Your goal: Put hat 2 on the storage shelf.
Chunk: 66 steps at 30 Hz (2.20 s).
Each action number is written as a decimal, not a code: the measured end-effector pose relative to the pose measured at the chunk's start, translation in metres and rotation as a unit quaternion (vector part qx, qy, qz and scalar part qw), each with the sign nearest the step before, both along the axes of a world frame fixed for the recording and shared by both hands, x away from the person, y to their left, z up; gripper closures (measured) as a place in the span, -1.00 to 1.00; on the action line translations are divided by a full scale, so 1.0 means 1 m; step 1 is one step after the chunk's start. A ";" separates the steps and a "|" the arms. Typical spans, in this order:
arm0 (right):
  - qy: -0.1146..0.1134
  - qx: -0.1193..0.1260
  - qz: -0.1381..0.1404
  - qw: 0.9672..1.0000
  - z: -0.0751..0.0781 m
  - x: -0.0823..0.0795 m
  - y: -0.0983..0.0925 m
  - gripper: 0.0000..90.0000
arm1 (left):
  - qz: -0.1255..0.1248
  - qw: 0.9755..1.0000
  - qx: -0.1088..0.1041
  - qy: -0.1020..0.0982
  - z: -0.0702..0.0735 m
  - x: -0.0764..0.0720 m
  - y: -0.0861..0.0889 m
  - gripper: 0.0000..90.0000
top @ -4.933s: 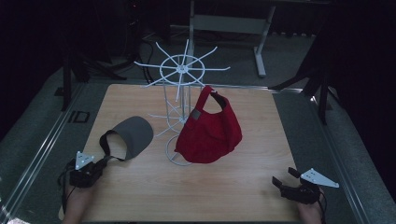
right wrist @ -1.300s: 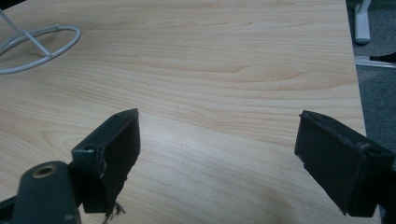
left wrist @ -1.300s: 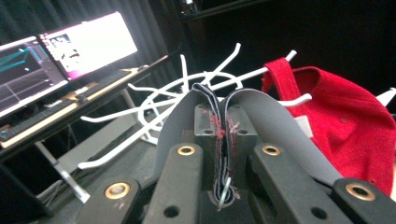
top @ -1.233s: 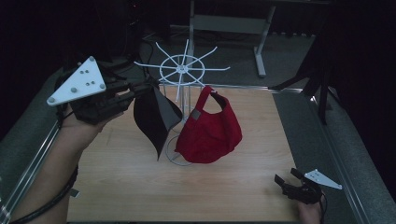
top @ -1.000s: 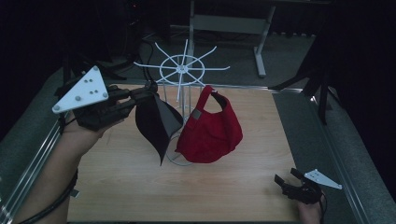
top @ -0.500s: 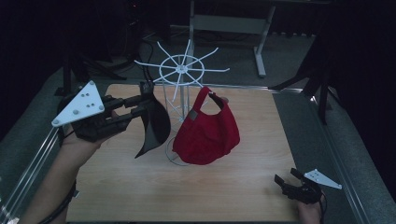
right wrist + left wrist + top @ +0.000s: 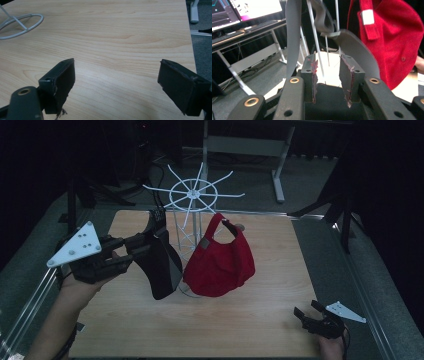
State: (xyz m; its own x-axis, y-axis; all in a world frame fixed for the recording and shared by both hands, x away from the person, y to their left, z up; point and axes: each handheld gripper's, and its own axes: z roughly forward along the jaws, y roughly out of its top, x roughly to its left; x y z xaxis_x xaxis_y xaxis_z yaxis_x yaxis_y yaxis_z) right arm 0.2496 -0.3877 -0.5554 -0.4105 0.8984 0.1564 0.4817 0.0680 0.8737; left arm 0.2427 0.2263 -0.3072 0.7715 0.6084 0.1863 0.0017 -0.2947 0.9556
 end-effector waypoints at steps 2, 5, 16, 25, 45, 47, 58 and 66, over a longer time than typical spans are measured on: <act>-0.001 0.000 0.000 1.000 0.000 0.000 0.000 -0.68 | 0.001 1.000 -0.003 0.005 -0.006 -0.001 0.002 0.49; -0.001 0.001 0.000 1.000 0.000 0.000 0.000 -0.68 | 0.003 1.000 -0.002 0.012 -0.016 -0.003 0.005 0.49; -0.008 0.003 -0.005 1.000 0.000 -0.001 -0.001 -0.69 | 0.017 0.999 0.001 0.049 -0.062 -0.006 0.014 0.49; -0.009 0.001 -0.006 1.000 0.000 -0.001 0.000 -0.69 | 0.021 0.997 -0.007 0.070 -0.094 -0.006 0.020 0.49; -0.010 0.005 -0.008 1.000 0.000 -0.001 -0.001 -0.69 | 0.036 0.993 -0.012 0.108 -0.162 -0.006 0.025 0.36; -0.010 0.004 -0.008 1.000 0.000 -0.001 -0.001 -0.69 | 0.040 0.993 -0.010 0.114 -0.171 -0.005 0.025 0.34; -0.009 0.006 -0.009 1.000 0.000 -0.001 -0.001 -0.69 | 0.053 0.986 -0.009 0.159 -0.211 -0.006 0.028 0.34; -0.010 0.008 -0.009 1.000 0.000 -0.001 -0.002 -0.68 | 0.074 0.982 0.012 0.174 -0.233 -0.012 0.033 0.34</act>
